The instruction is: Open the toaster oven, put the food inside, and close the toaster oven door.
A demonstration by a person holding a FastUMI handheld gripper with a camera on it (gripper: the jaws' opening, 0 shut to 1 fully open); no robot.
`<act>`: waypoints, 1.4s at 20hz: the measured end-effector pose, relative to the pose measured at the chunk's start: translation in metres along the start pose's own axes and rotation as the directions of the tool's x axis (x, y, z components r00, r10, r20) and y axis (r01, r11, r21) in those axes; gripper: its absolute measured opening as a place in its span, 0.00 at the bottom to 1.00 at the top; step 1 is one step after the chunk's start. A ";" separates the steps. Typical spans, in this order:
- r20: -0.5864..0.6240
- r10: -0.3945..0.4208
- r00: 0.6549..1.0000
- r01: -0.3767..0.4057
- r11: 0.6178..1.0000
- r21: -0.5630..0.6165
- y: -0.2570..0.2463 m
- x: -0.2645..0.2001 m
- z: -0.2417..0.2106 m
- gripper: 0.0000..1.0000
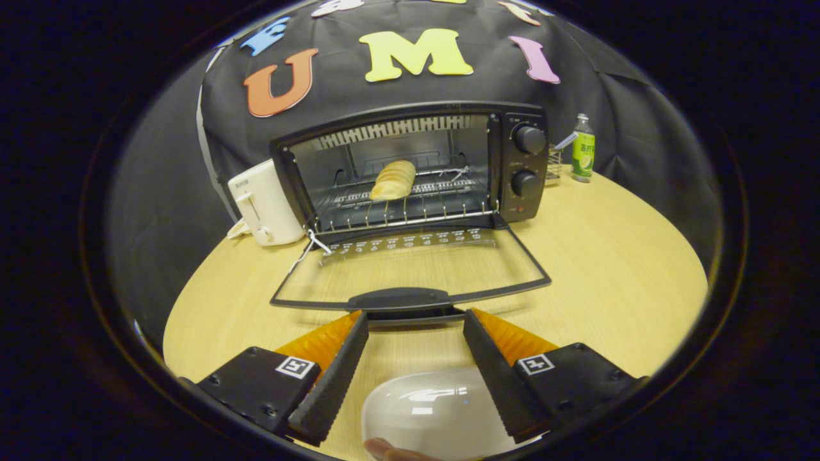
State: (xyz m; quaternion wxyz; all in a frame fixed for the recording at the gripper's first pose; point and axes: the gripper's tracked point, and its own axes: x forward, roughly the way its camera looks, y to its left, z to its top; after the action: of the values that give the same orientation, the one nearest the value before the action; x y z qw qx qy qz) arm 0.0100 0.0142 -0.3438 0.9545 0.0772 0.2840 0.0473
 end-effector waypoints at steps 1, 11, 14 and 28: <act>-0.010 -0.008 1.000 0.008 1.000 -0.001 0.001 0.003 -0.004 1.00; -0.022 -0.096 0.995 0.095 0.994 -0.053 0.001 0.005 -0.003 0.99; -0.008 -0.094 0.995 0.094 0.994 -0.052 0.002 0.004 0.005 0.99; 0.247 -0.052 0.968 0.083 0.989 -0.119 0.018 -0.030 0.091 1.00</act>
State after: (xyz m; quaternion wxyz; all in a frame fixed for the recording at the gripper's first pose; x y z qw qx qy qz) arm 0.0336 0.0165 -0.2497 0.9862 0.0112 0.1635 0.0231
